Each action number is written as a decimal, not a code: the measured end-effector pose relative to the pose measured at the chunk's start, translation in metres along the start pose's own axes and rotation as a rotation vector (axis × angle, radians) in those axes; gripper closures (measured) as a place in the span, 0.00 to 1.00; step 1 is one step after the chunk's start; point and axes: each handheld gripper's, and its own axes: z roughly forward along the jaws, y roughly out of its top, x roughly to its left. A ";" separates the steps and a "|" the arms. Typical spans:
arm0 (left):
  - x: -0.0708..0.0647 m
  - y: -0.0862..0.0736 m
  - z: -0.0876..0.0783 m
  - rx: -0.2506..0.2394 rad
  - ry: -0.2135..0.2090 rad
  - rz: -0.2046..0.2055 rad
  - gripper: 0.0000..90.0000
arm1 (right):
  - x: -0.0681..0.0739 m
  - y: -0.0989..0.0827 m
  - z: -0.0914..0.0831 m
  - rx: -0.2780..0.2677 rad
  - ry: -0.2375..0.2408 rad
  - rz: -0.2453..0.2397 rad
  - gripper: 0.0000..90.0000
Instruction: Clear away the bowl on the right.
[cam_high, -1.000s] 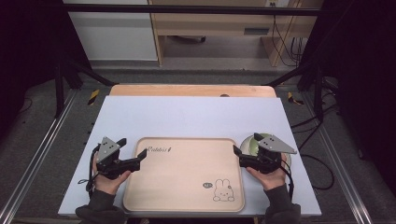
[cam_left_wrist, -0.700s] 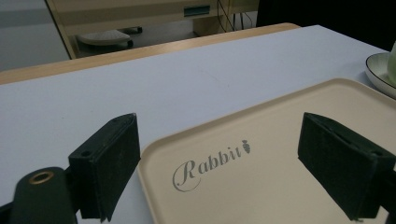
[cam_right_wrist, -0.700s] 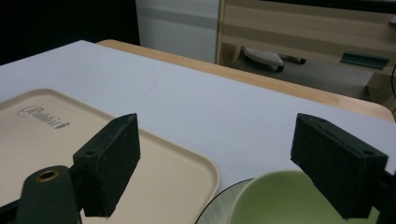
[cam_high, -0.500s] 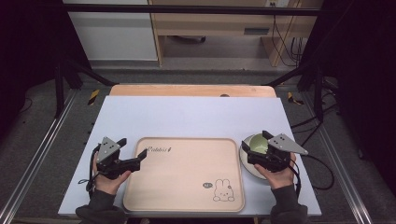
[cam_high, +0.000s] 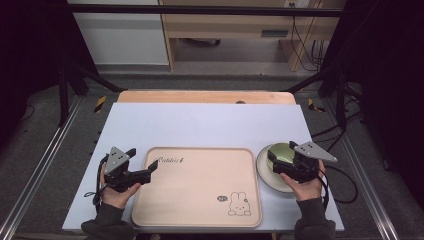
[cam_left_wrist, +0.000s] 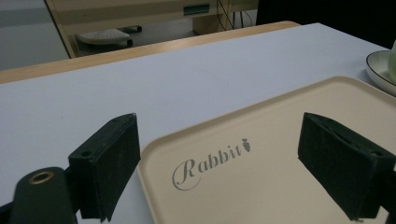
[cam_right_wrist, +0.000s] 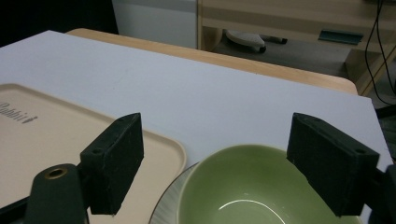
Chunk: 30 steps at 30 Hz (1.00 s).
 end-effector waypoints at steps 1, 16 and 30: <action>0.000 0.000 0.000 0.000 0.000 0.000 0.14 | 0.000 0.000 0.000 0.000 0.000 0.000 0.21; 0.000 0.000 0.000 0.001 0.001 -0.002 0.14 | -0.022 -0.005 0.000 0.090 -0.060 0.058 0.28; 0.001 -0.001 0.001 0.006 0.003 0.002 0.14 | -0.038 -0.012 0.003 0.160 -0.135 0.081 0.33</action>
